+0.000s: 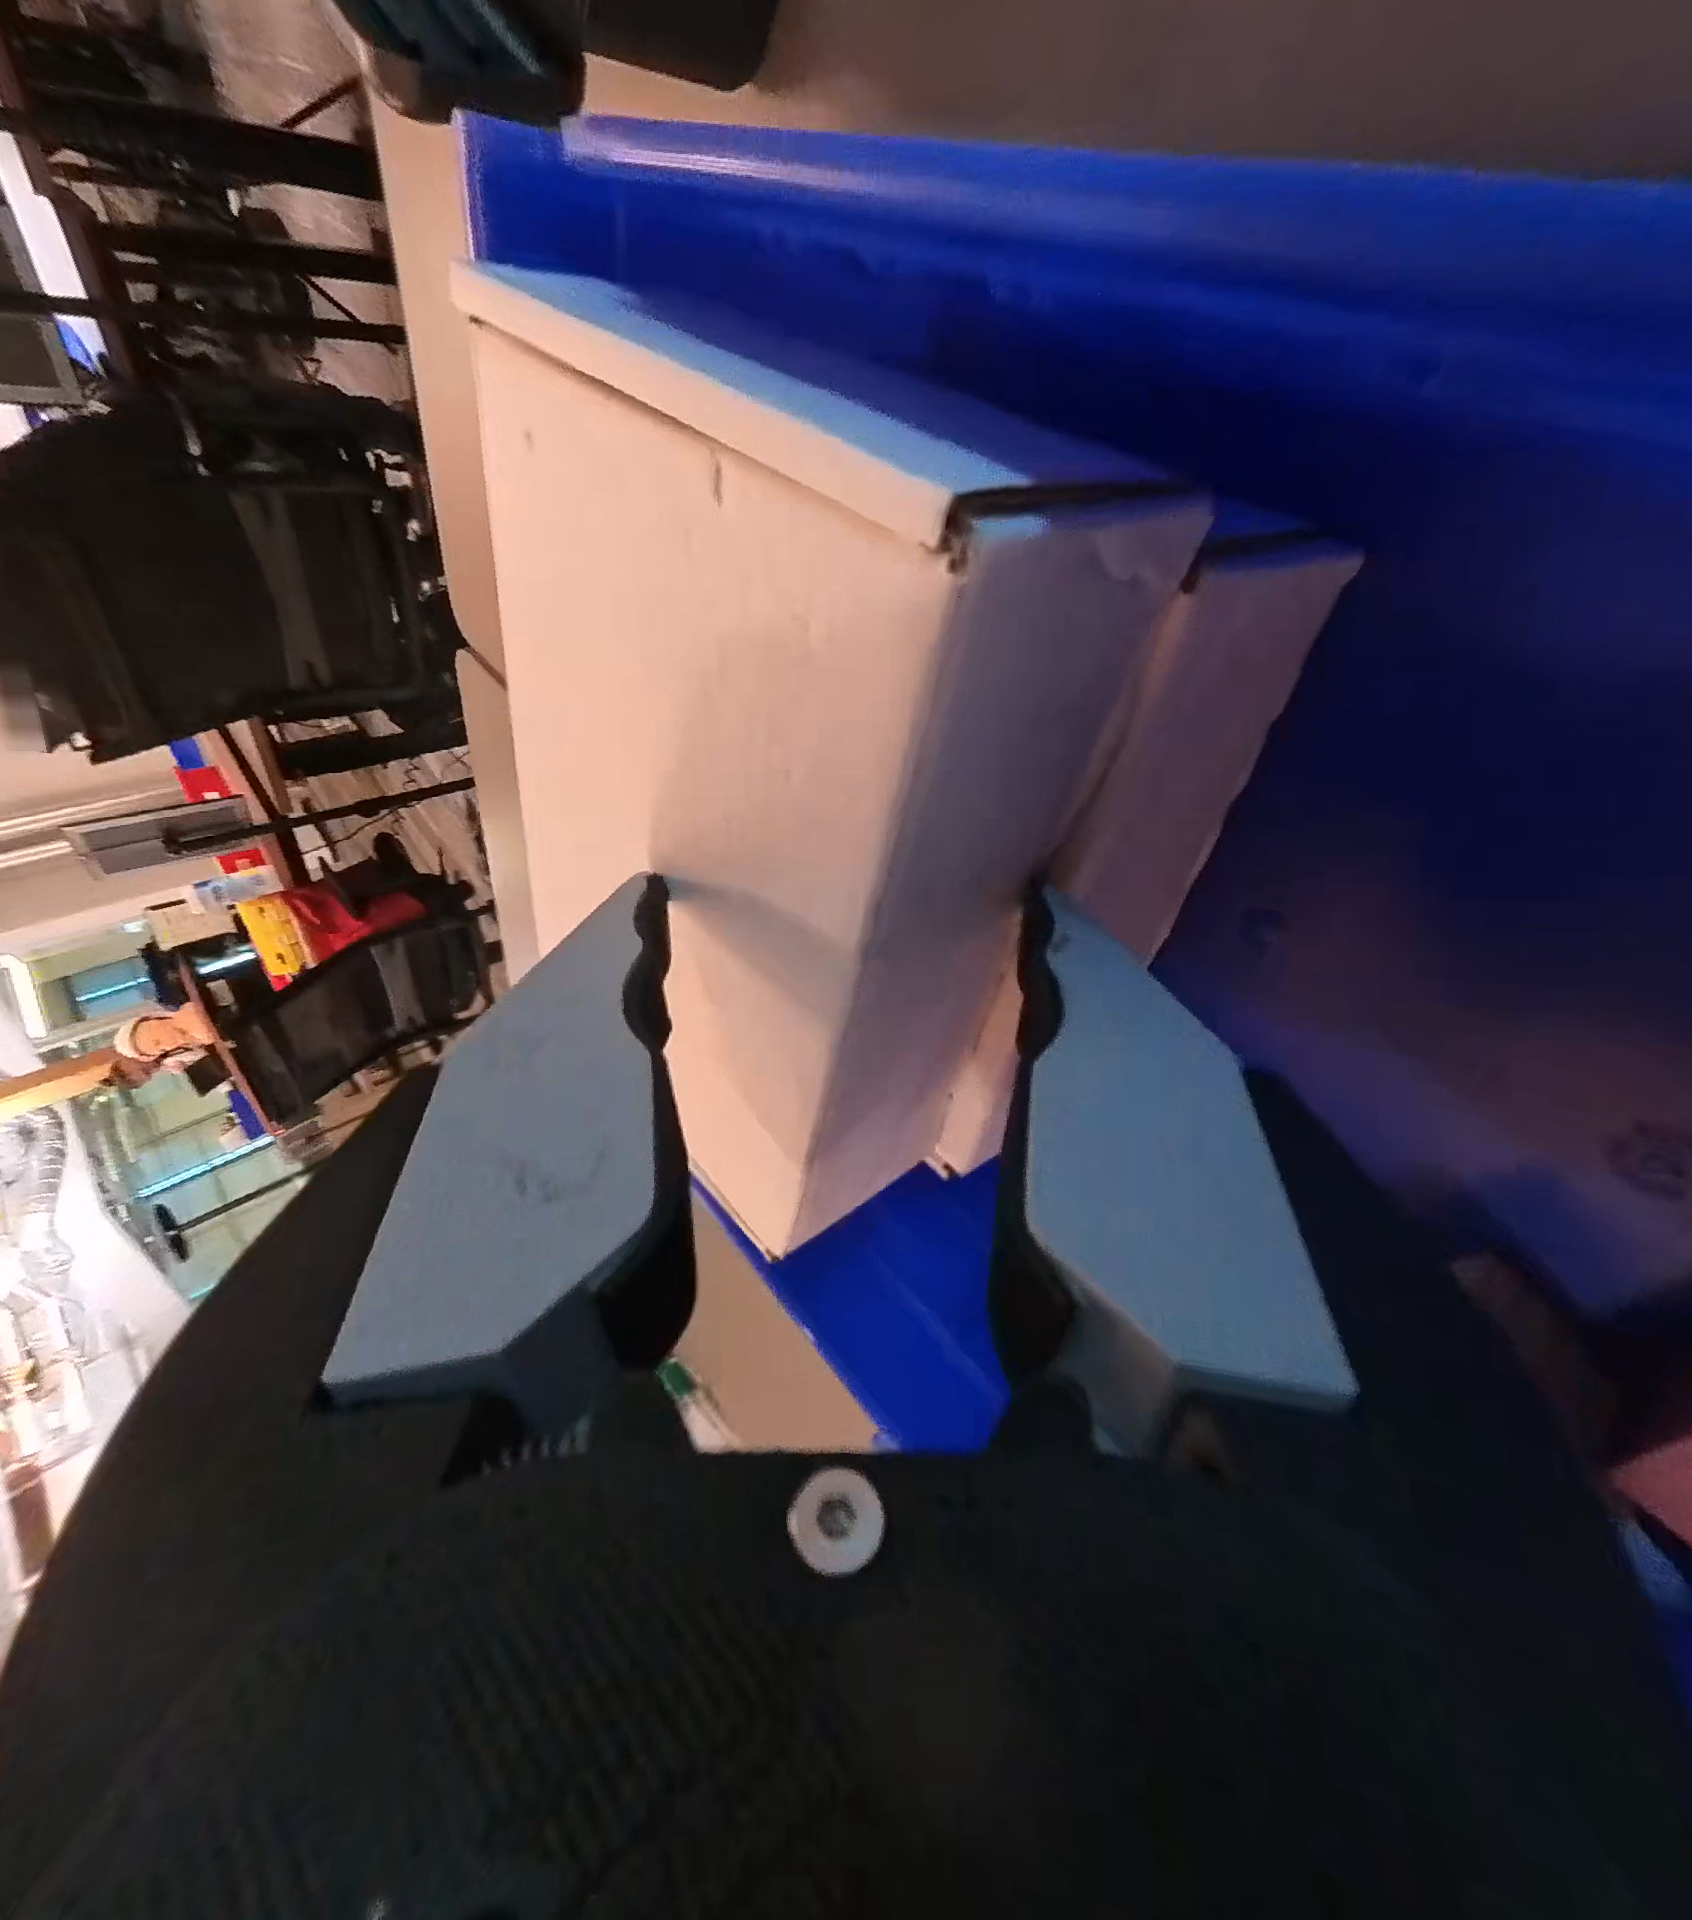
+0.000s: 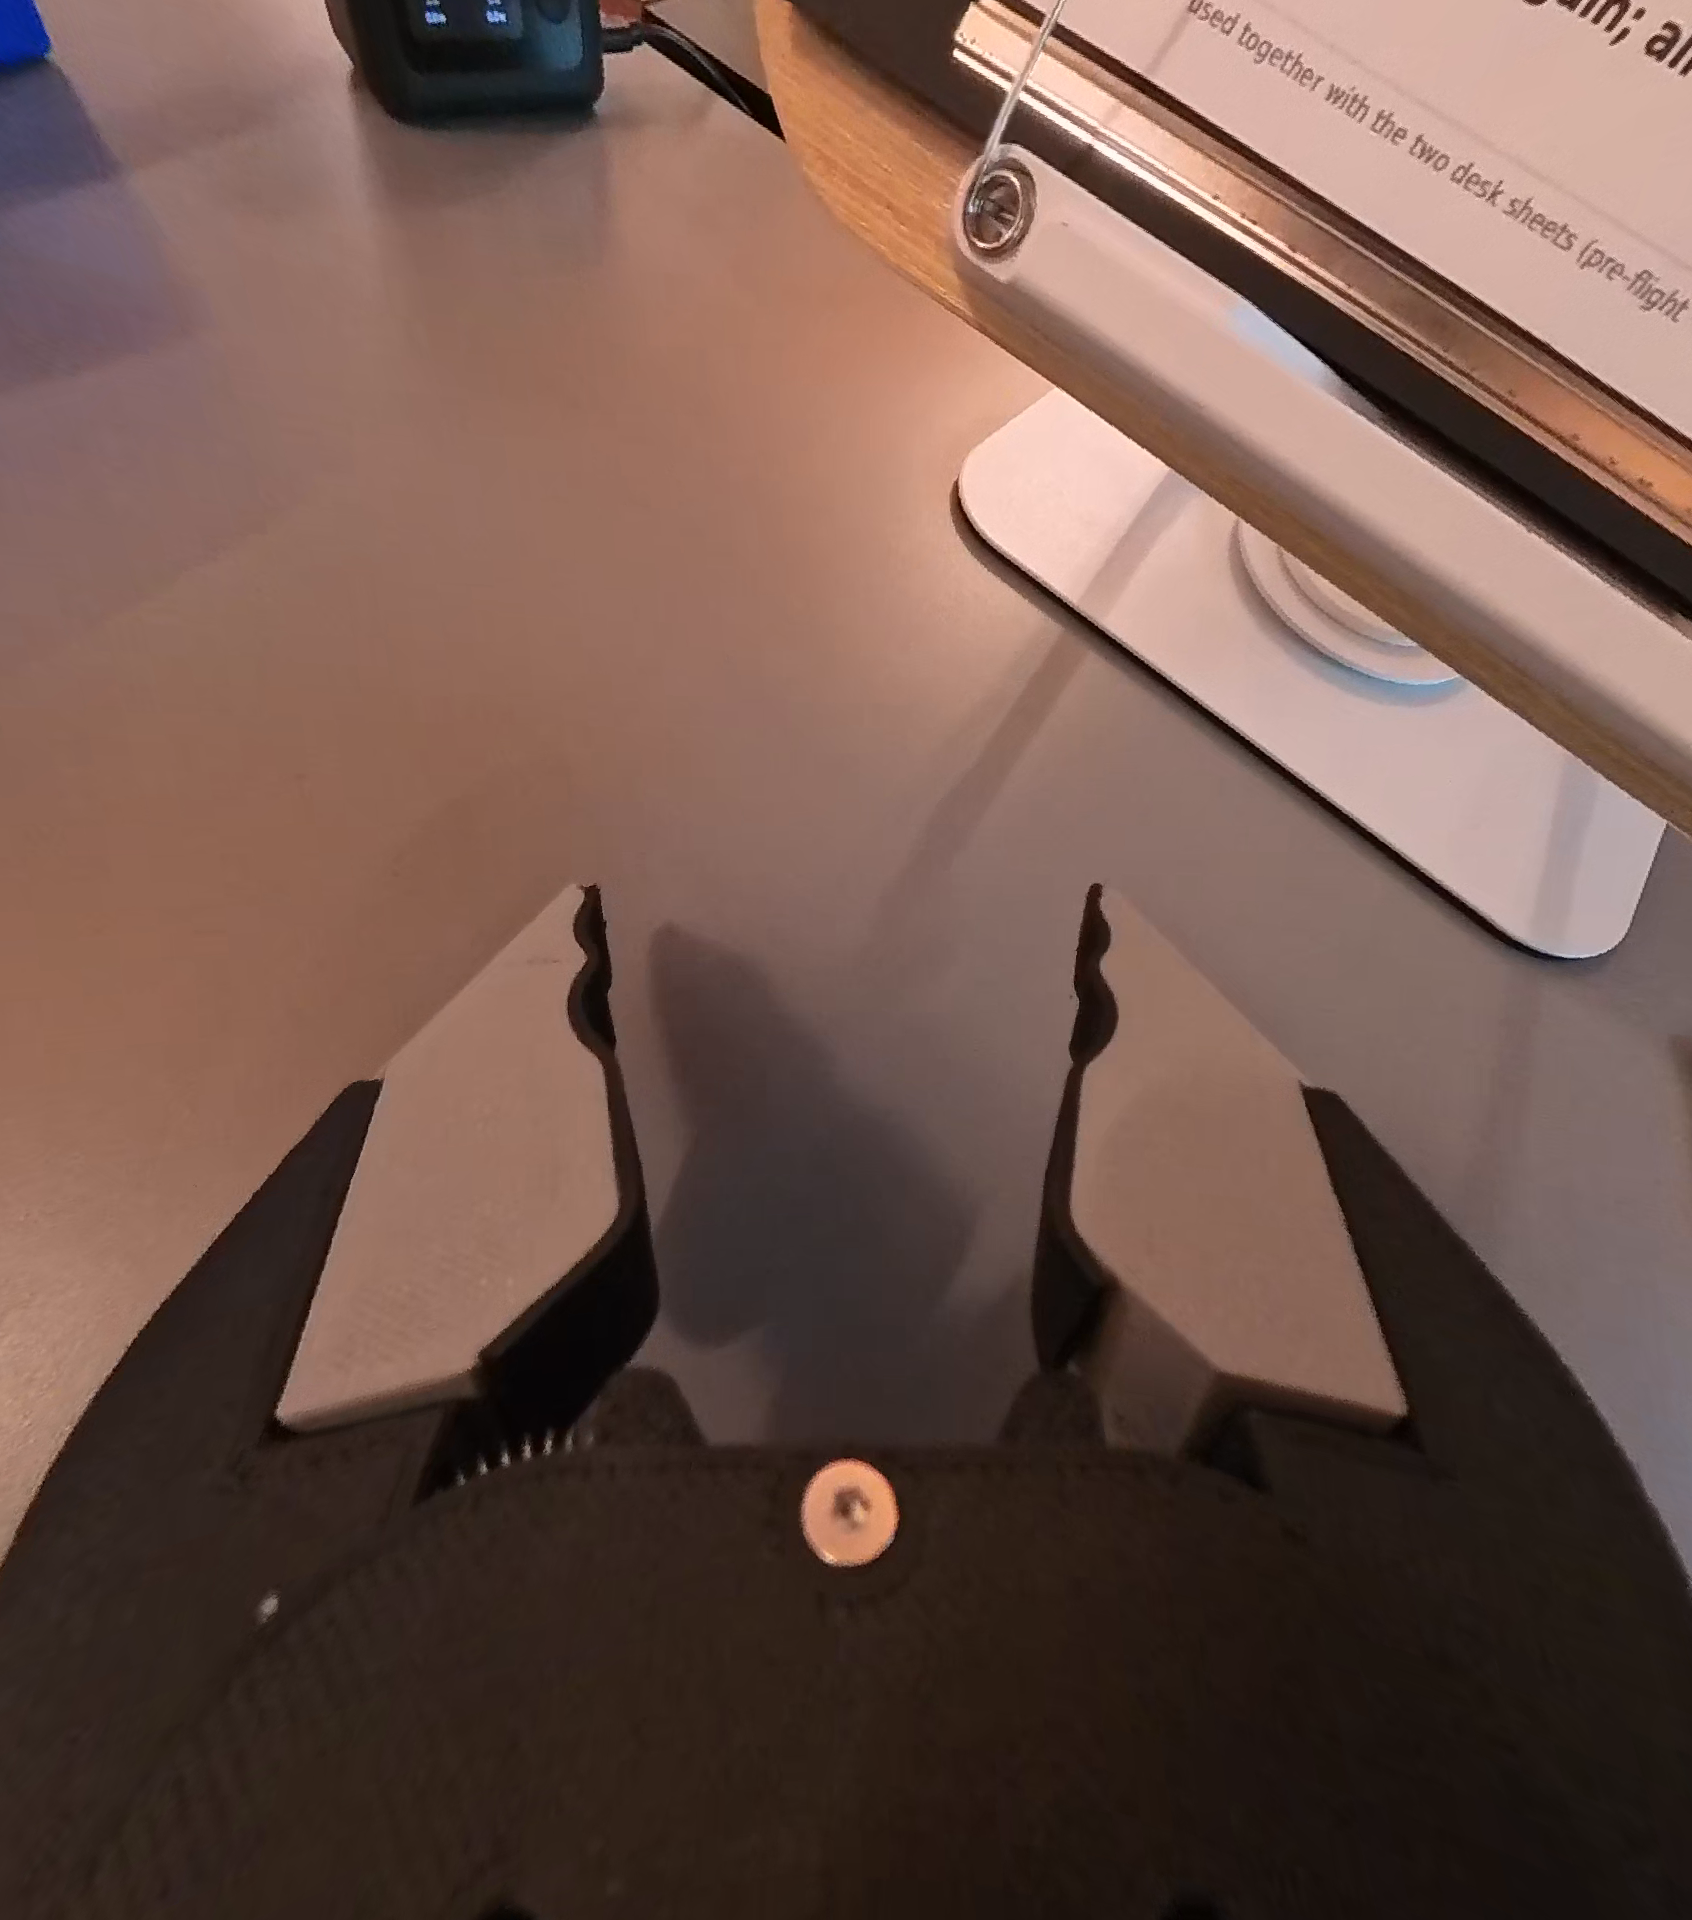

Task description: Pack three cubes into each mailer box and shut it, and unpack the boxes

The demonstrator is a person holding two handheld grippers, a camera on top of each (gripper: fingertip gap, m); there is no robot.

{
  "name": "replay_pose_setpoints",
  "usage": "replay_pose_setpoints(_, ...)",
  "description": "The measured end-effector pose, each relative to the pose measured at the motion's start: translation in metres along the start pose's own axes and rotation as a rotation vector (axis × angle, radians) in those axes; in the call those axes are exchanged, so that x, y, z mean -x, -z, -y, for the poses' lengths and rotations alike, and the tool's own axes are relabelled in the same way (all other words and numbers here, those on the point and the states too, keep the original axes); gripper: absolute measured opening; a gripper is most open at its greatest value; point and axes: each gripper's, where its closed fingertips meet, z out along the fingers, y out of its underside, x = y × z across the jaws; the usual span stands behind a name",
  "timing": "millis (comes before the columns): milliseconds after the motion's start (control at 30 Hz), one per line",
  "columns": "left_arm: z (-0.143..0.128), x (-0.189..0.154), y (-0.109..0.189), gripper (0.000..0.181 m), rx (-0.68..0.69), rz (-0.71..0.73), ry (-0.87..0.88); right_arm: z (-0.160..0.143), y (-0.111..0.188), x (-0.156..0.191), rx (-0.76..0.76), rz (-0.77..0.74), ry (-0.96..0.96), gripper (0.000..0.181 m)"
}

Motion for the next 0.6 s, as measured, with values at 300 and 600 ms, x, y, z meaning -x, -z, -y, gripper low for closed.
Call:
replay_pose_setpoints(300, -0.011, 0.03, 0.048, 0.061, 0.04, 0.161, -0.018, 0.002, 0.002, 0.0, -0.018, -0.013, 0.014, 0.086)
replay_pose_setpoints(600, 0.05, 0.043, 0.124, 0.061, -0.048, 0.224, -0.126, 0.007, 0.008, -0.002, -0.066, 0.011, -0.023, 0.086)
